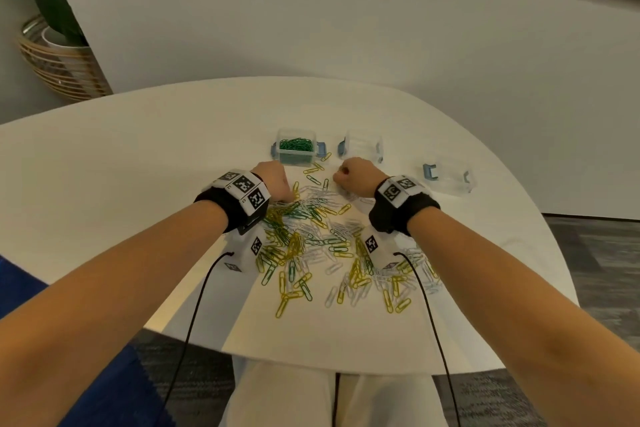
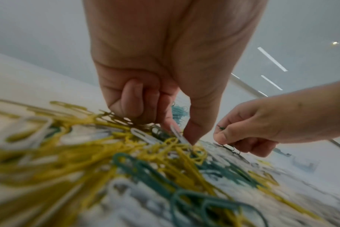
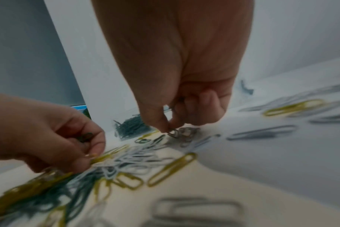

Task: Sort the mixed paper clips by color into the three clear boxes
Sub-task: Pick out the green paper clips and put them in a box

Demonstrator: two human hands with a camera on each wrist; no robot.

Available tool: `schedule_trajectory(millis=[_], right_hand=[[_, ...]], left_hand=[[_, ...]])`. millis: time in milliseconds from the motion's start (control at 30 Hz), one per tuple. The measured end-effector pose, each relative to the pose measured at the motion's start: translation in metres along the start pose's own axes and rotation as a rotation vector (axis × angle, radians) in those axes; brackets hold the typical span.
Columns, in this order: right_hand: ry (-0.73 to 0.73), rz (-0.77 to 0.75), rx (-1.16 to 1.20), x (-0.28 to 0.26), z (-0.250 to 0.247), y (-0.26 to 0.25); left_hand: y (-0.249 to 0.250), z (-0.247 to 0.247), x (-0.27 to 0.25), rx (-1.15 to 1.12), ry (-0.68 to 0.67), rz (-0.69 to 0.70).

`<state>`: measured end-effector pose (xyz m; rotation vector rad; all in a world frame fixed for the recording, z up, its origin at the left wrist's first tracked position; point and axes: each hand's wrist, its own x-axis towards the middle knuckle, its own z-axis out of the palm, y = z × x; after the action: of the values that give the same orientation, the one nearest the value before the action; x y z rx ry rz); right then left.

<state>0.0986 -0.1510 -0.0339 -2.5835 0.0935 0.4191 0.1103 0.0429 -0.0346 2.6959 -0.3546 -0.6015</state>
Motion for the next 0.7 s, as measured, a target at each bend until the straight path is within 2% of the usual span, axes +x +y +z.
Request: schedule_trajectory(millis=[100,133,200,267,300,400,467,567,633,700], right_hand=[[-0.058,0.120,1.053,-0.013,-0.003,0.009],[-0.110,0.143,1.299,-0.016,-0.004,0.010],[-0.154,0.143,1.473,-0.017,-0.007,0.008],[-0.128,0.120,1.330,-0.012,-0.008,0.003],[-0.089,0.091,1.135,-0.008,-0.008,0.001],[0.007,-0.049,0.288,0.002,-0.009,-0.003],[-0.015,-0.143,-0.065,0.002,-0.007,-0.008],[-0.049,-0.189,-0.271,0.003,0.000,-0.010],[-0.102,-0.167,-0.409,0.006,0.004,-0.011],[-0.147,-0.119,-0.474,0.006,0.001,-0.011]], left_hand=[[0.004,-0.004,-0.007,0.064,0.008,0.032],[0.007,-0.005,-0.007,0.041,0.037,0.065],[0.016,-0.005,-0.006,-0.040,0.090,0.158],[0.026,-0.004,0.000,-0.042,0.117,0.232],[0.031,-0.003,0.004,-0.017,0.115,0.245],[0.038,0.002,0.014,0.081,0.080,0.231],[0.038,0.005,0.019,0.120,0.088,0.224],[0.039,0.007,0.022,0.176,0.036,0.180],[0.038,0.007,0.020,0.224,-0.004,0.158],[0.035,0.007,0.017,0.190,0.002,0.195]])
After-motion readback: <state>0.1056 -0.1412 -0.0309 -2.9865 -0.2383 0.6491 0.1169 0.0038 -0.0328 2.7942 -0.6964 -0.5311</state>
